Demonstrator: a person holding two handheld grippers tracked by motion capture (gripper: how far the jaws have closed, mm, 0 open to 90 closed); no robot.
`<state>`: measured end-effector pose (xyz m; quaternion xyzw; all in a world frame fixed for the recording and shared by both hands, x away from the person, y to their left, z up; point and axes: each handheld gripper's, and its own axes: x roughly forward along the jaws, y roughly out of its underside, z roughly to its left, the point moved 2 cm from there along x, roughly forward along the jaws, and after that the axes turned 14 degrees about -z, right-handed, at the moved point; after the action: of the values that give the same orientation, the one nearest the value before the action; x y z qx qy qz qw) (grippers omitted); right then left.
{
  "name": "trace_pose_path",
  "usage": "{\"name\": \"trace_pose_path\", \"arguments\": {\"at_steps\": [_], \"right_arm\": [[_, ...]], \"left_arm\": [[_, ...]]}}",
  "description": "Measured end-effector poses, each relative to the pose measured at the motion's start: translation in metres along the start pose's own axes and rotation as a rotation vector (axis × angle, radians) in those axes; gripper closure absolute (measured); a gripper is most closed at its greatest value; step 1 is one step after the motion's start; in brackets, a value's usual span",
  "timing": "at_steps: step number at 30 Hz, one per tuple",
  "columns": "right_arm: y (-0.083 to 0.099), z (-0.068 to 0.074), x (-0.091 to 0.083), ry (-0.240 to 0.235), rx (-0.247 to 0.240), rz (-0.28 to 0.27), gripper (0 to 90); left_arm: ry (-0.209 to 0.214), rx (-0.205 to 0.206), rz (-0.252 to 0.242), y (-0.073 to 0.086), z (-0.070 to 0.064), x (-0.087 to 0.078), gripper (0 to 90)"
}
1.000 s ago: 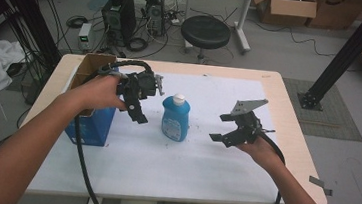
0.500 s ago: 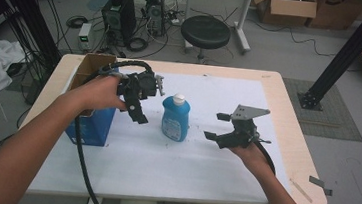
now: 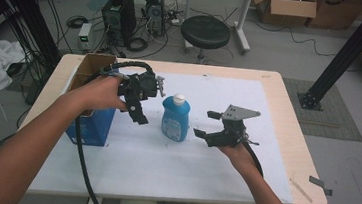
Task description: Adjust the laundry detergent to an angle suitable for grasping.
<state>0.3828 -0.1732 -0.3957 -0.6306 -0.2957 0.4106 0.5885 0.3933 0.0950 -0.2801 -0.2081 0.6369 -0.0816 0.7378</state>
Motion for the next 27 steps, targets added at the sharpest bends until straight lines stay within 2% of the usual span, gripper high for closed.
{"name": "trace_pose_path", "arguments": {"at_steps": [18,27], "right_arm": [[-0.005,0.012,0.037,-0.021,-0.010,-0.045,15.2],[-0.003,0.014,0.052,-0.011,0.002,-0.051,15.2]], "left_arm": [[0.003,0.004,0.007,0.000,0.000,0.002,19.7],[0.006,0.003,0.007,0.001,0.000,0.003,19.7]]}}
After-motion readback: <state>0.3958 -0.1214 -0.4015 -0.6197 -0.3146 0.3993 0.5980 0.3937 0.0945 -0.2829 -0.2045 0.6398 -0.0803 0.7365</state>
